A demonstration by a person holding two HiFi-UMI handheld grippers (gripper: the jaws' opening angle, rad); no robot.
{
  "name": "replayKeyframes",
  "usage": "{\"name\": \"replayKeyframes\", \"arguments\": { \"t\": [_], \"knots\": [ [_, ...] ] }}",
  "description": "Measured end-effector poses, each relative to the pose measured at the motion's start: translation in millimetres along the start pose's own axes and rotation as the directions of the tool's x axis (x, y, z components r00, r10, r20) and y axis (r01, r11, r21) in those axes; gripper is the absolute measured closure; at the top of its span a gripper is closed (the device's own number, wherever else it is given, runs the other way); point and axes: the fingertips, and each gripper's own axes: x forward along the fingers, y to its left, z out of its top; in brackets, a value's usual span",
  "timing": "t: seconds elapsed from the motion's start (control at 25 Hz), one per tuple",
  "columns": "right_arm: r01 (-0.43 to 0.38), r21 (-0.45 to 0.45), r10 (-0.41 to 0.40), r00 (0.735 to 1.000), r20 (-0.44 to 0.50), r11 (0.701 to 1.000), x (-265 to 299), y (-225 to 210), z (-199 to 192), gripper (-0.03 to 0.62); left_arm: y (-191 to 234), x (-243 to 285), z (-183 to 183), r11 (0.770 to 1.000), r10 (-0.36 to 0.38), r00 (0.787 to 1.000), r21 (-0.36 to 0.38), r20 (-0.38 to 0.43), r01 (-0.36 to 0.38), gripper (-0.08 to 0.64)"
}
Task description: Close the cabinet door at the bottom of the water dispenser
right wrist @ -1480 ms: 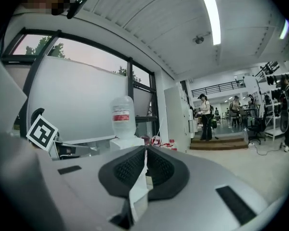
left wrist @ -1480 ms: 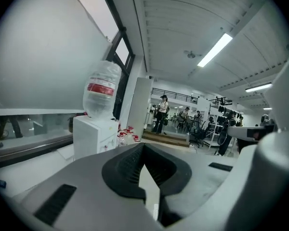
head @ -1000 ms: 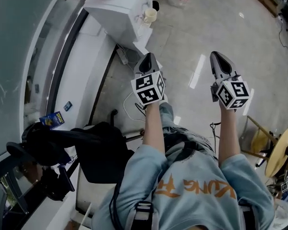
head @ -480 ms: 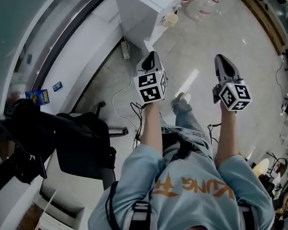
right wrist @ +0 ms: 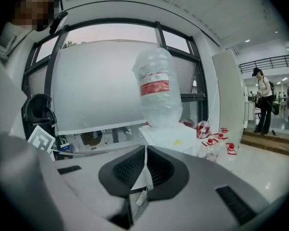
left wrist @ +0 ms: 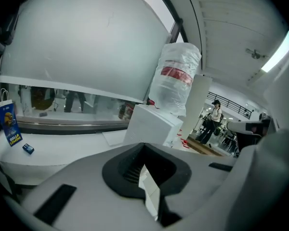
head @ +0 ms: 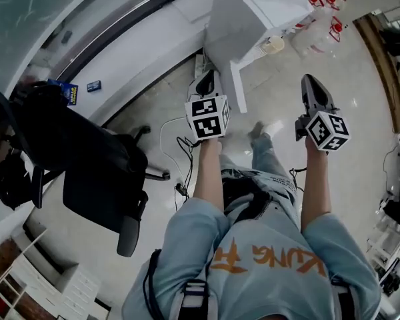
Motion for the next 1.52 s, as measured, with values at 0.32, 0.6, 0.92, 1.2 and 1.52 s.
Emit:
{"name": "replayKeyframes", "arguments": {
  "t": [0.32, 0.6, 0.92, 1.2, 1.52],
  "knots": [
    [-0.132, -0.002, 0.131, 0.988, -0.079, 0.991, 58, -14, -48, 0.558, -5, 29, -48, 0.994, 0.102, 0.993, -0.036, -0.063, -0.104, 0.549],
    [-0.266, -0.143, 0.236, 0.952, -0.195, 0.953, 89, -40, -115, 0.558, -60, 65, -115, 0.984, 0.157, 0.982, -0.072, -0.106, -0.165, 0.549],
    [-0.339, -0.132, 0.294, 0.915, -0.276, 0.932, 107, -48, -212, 0.558, -70, 88, -205, 0.983, 0.156, 0.970, -0.070, -0.189, -0.171, 0.549],
    [-0.368, -0.115, 0.309, 0.884, -0.352, 0.923, 104, -34, -313, 0.558, -41, 90, -273, 0.982, 0.161, 0.961, -0.061, -0.224, -0.179, 0.549],
    [-0.385, -0.115, 0.319, 0.870, -0.377, 0.916, 99, -11, -385, 0.558, -23, 88, -347, 0.978, 0.159, 0.947, -0.088, -0.280, -0.190, 0.549]
  ]
}}
